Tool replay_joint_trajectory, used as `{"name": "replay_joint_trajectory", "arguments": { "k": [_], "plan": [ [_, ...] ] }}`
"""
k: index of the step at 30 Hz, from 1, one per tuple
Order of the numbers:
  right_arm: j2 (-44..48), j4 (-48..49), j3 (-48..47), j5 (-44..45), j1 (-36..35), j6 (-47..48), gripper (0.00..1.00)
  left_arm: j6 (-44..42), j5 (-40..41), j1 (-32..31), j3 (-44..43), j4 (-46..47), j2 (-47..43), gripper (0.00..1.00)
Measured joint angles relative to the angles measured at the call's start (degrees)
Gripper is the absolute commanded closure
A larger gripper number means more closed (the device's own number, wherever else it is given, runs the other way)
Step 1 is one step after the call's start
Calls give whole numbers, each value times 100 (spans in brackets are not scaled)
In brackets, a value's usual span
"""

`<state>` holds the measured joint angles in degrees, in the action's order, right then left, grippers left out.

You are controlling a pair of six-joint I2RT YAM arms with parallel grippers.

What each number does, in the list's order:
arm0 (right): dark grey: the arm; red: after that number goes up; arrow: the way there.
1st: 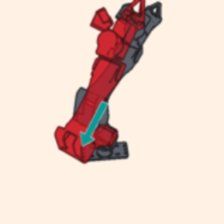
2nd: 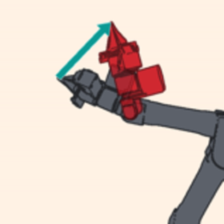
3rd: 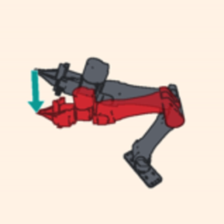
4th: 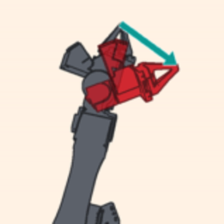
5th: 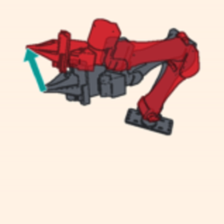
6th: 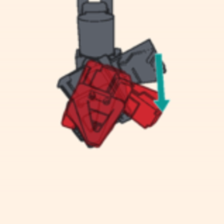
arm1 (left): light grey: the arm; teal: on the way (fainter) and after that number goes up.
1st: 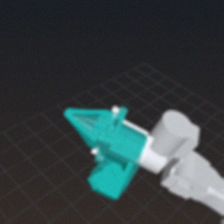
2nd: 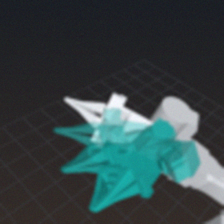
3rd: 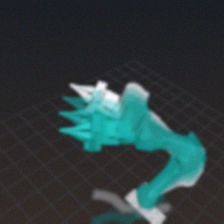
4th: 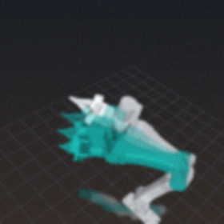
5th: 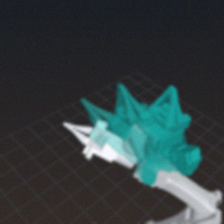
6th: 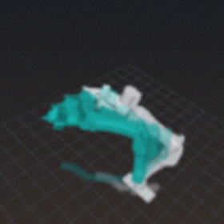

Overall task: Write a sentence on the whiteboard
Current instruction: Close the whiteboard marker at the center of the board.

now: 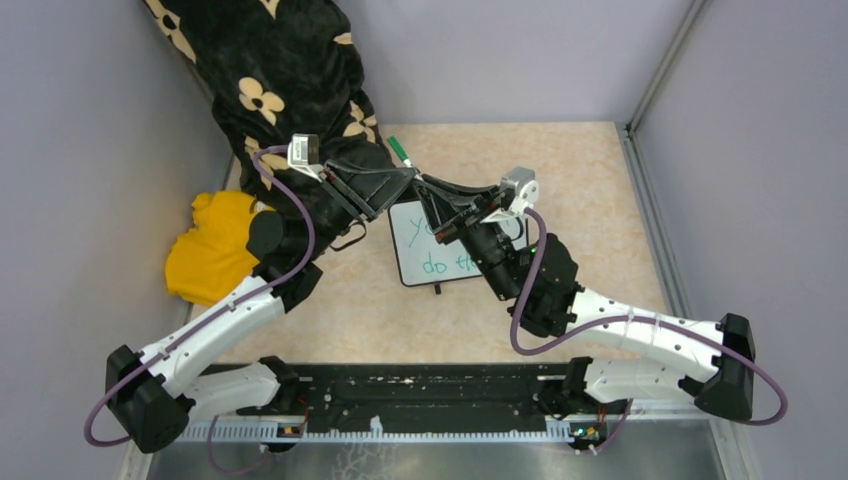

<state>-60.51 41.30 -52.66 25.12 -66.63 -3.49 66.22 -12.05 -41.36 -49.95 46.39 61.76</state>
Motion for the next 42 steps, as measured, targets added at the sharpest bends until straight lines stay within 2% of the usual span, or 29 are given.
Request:
{"name": "replay_joint_trajectory", "arguments": {
  "k": [4, 7, 15, 17, 19, 21, 23, 25, 28, 34, 38, 42],
  "plan": [
    [0, -66, 0, -79, 0, -22, 100, -9, -2, 0, 0, -20, 2, 64],
    [2, -68, 0, -129, 0, -26, 100, -28, -2, 2, 0, -39, 7, 72],
    [11, -83, 2, -190, 0, -61, 100, -24, -7, 26, 0, -66, 20, 100],
    [17, -85, 7, -203, 0, -61, 100, -17, -9, 26, 0, -61, 20, 100],
    [42, -94, 22, -232, 0, -57, 87, -17, -9, 26, 0, -61, 20, 100],
    [96, -125, 57, -262, 0, -55, 69, -28, -20, 24, 0, -66, 20, 100],
    [140, -219, 59, -308, 0, -55, 56, -76, -20, 26, 0, -107, 20, 100],
    [188, -345, 59, -404, 0, -52, 47, -160, 4, 39, 0, -195, 17, 100],
    [280, -741, 48, -546, 0, -59, 37, -321, 48, 114, 0, -422, -26, 100],
    [730, -1923, 55, -538, 0, -85, 34, -1250, 260, 308, -374, -1864, -422, 100],
    [1394, -2621, 151, -184, 0, -170, 34, -2240, 525, 323, -990, -3117, -732, 100],
    [2035, -3307, 354, 348, 0, -315, 34, -3101, 957, 323, -1211, -4312, -1137, 100]
  ]
}}
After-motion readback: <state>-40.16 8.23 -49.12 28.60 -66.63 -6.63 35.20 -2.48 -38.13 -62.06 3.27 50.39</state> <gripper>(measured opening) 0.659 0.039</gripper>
